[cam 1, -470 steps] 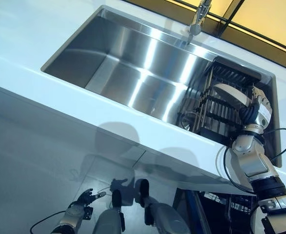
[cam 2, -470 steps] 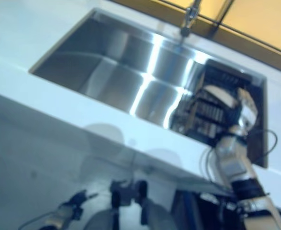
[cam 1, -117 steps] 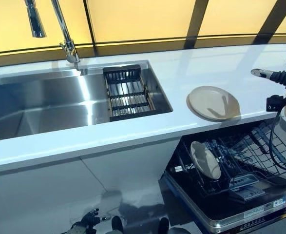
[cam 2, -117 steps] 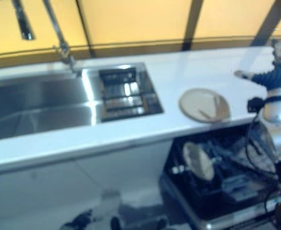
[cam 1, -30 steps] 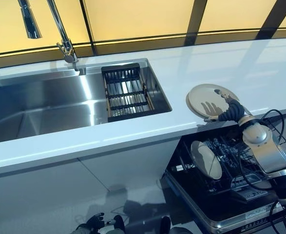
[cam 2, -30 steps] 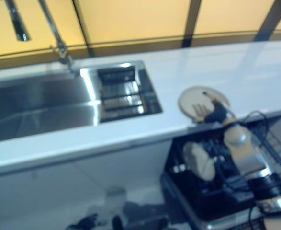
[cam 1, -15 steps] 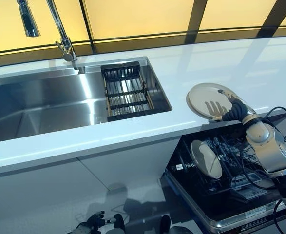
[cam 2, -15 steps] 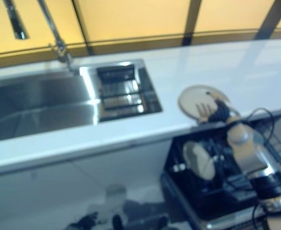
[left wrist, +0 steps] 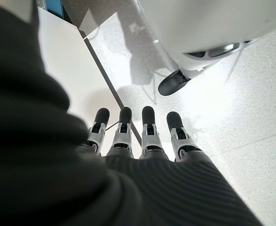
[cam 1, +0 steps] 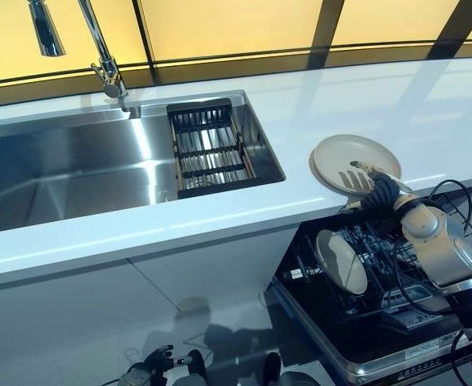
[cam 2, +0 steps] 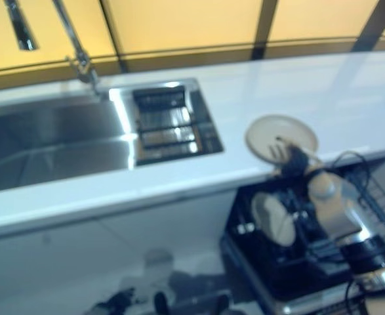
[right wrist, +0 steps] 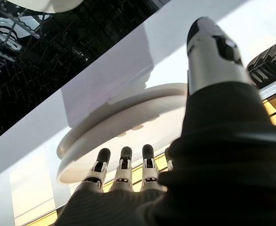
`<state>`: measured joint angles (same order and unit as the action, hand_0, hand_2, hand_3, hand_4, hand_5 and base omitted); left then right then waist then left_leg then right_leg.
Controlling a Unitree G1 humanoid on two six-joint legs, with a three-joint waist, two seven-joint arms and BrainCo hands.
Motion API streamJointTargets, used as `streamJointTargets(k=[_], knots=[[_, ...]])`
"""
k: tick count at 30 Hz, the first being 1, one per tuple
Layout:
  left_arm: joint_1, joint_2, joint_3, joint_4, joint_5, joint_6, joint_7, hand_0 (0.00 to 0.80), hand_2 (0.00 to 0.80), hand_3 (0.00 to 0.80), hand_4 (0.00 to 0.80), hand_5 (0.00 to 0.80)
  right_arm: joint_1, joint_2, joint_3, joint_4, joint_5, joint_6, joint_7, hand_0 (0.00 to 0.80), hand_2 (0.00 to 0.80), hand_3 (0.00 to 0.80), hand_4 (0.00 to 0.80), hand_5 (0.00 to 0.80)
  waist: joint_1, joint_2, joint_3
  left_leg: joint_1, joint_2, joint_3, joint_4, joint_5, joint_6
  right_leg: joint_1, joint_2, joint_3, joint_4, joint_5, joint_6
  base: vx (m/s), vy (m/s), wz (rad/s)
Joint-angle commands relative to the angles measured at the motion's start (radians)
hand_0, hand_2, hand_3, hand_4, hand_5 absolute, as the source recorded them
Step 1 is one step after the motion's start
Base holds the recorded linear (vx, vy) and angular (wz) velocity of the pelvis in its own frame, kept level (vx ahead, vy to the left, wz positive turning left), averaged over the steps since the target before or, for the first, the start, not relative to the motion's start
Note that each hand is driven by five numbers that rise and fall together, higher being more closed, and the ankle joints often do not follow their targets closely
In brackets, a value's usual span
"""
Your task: Take plates into dishwasher
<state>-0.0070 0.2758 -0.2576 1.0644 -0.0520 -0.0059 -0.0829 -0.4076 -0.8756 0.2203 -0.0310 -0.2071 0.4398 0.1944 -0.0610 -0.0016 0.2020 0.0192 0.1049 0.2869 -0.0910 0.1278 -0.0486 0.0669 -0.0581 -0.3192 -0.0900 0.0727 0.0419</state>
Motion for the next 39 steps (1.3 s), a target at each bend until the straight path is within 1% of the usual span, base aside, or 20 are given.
streamJointTargets(k=[1, 9, 13, 19, 24, 28, 31, 34, 39], knots=[[-0.053, 0.058, -0.017, -0.027, 0.044, -0.006, -0.007, 0.0, 0.0, 0.0, 0.0, 0.0, -0.125, 0.016, 0.026, 0.015, -0.054, 0.001, -0.004, 0.0, 0.0, 0.0, 0.0, 0.0, 0.022, -0.073, 0.028, 0.068, -0.059, 0.057, 0.004, -0.196, 0.038, 0.017, 0.044, 0.015, 0.003, -0.134, 0.004, 0.0, 0.0, 0.0], [-0.059, 0.06, -0.02, -0.033, 0.044, -0.001, -0.011, 0.0, 0.0, 0.0, 0.0, 0.0, -0.141, 0.034, 0.037, 0.033, -0.058, 0.017, -0.016, 0.0, 0.0, 0.0, 0.0, 0.0, 0.025, -0.071, 0.038, 0.063, -0.059, 0.057, 0.004, -0.193, 0.037, 0.013, 0.043, 0.014, 0.003, -0.131, 0.003, 0.0, 0.0, 0.0], [-0.064, 0.058, -0.021, -0.03, 0.045, -0.004, -0.009, 0.0, 0.0, 0.0, 0.0, 0.0, -0.154, 0.038, 0.043, 0.05, -0.065, 0.014, -0.018, 0.0, 0.0, 0.0, 0.0, 0.0, 0.027, -0.071, 0.042, 0.06, -0.058, 0.057, 0.004, -0.192, 0.037, 0.011, 0.043, 0.014, 0.003, -0.131, 0.002, -0.003, 0.0, 0.06], [-0.07, 0.06, -0.022, -0.029, 0.046, -0.003, -0.007, 0.0, 0.0, 0.0, 0.0, 0.0, -0.173, 0.03, 0.042, 0.061, -0.041, 0.024, -0.028, 0.0, 0.0, 0.0, 0.0, 0.0, 0.029, -0.072, 0.049, 0.056, -0.059, 0.053, 0.004, -0.191, 0.037, 0.008, 0.042, 0.013, 0.003, -0.131, 0.001, 0.0, 0.0, 0.01], [-0.073, 0.064, -0.022, -0.031, 0.046, -0.006, -0.008, 0.0, 0.0, 0.0, 0.0, 0.0, -0.18, 0.032, 0.039, 0.077, 0.034, 0.043, -0.02, 0.0, 0.0, 0.0, 0.0, 0.0, 0.03, -0.073, 0.053, 0.052, -0.058, 0.053, 0.004, -0.19, 0.036, 0.004, 0.042, 0.012, 0.003, -0.131, -0.001, 0.0, 0.0, 0.0], [-0.071, 0.069, -0.017, -0.037, 0.051, -0.004, -0.012, 0.0, 0.0, 0.0, 0.0, 0.0, -0.179, 0.035, 0.039, 0.093, 0.107, 0.071, 0.044, 0.0, 0.0, 0.0, 0.0, 0.0, 0.032, -0.076, 0.053, 0.055, -0.058, 0.054, 0.004, -0.189, 0.035, 0.007, 0.041, 0.009, 0.003, -0.131, -0.003, 0.0, 0.0, 0.0], [-0.068, 0.073, -0.013, -0.035, 0.056, -0.004, -0.015, 0.0, 0.0, 0.0, 0.0, 0.0, -0.174, 0.034, 0.038, 0.114, 0.188, 0.068, 0.085, 0.0, 0.0, 0.0, 0.0, 0.0, 0.032, -0.08, 0.05, 0.061, -0.057, 0.056, 0.004, -0.19, 0.034, 0.012, 0.04, 0.006, 0.003, -0.132, -0.004, 0.0, 0.0, 0.0], [-0.064, 0.075, -0.011, -0.03, 0.06, -0.003, -0.017, 0.0, 0.0, 0.0, 0.0, 0.0, -0.169, 0.04, 0.028, 0.145, 0.243, 0.054, 0.07, 0.0, 0.0, 0.0, 0.0, 0.0, 0.033, -0.084, 0.043, 0.066, -0.056, 0.057, 0.004, -0.191, 0.032, 0.017, 0.041, 0.002, 0.003, -0.133, -0.005, 0.0, 0.0, 0.0], [-0.058, 0.073, -0.015, -0.026, 0.061, -0.005, -0.014, 0.0, 0.0, 0.0, 0.0, 0.0, -0.178, 0.038, 0.017, 0.18, 0.257, 0.045, 0.051, 0.0, 0.0, 0.0, 0.0, 0.0, 0.035, -0.088, 0.035, 0.069, -0.055, 0.059, 0.004, -0.19, 0.029, 0.022, 0.041, -0.002, 0.003, -0.134, -0.004, 0.0, 0.0, 0.0]])
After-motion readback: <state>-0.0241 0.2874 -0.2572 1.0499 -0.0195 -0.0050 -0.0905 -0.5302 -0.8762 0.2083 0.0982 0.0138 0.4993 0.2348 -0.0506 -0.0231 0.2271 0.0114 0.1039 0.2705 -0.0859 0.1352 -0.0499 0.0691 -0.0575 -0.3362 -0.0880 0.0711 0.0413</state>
